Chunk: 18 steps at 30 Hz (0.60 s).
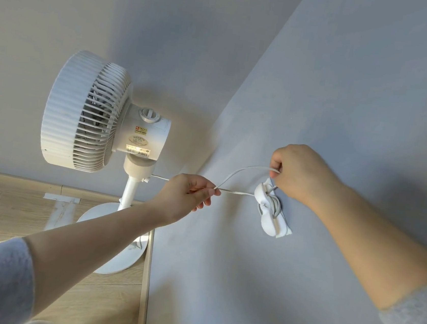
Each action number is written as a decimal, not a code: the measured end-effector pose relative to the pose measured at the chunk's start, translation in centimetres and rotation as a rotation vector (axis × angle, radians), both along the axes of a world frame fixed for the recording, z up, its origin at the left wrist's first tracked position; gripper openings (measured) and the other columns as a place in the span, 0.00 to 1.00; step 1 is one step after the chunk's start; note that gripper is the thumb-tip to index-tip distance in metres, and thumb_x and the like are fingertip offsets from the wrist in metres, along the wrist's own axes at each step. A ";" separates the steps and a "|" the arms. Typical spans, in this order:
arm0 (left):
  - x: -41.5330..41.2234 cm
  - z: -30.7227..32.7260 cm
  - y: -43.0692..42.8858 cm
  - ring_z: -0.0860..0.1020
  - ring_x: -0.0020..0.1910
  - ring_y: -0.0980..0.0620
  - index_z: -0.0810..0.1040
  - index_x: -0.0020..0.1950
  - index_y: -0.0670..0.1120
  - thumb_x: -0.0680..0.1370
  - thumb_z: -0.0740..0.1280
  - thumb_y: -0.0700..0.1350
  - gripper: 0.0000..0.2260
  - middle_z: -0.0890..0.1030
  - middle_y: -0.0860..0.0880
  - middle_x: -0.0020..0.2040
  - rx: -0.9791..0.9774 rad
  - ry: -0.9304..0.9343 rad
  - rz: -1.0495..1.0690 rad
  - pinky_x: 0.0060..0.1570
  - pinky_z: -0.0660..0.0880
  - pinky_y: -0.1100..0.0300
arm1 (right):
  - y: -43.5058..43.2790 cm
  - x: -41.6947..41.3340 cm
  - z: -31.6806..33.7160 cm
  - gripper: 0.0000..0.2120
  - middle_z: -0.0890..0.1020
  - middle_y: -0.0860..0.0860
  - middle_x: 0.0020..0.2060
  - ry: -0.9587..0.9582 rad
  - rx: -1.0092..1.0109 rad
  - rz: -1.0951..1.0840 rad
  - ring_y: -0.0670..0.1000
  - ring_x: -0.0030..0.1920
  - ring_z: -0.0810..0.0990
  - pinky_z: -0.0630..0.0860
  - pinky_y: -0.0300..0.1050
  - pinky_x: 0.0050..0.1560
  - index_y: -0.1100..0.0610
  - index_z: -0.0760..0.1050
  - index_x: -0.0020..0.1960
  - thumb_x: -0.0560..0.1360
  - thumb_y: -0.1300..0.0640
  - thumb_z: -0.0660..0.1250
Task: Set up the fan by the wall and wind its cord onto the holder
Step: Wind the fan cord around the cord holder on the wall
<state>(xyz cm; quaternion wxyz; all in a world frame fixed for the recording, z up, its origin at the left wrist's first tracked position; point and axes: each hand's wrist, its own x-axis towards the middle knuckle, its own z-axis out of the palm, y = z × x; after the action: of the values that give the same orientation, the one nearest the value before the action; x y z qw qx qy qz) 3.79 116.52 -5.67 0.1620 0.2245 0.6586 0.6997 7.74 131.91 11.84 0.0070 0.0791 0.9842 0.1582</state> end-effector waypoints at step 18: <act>8.4 0.1 0.0 0.75 0.30 0.57 0.82 0.41 0.44 0.74 0.70 0.44 0.05 0.80 0.52 0.32 -0.105 -0.006 -0.166 0.34 0.75 0.65 | -1.4 12.3 -2.8 0.15 0.75 0.49 0.61 -0.015 0.043 0.029 0.54 0.53 0.80 0.77 0.44 0.49 0.51 0.77 0.55 0.72 0.64 0.61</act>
<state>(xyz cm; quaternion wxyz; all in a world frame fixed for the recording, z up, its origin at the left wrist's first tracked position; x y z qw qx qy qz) 12.22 116.55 -5.53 0.2331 0.2673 0.6731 0.6490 20.05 130.54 9.07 0.0105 0.0639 0.9816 0.1798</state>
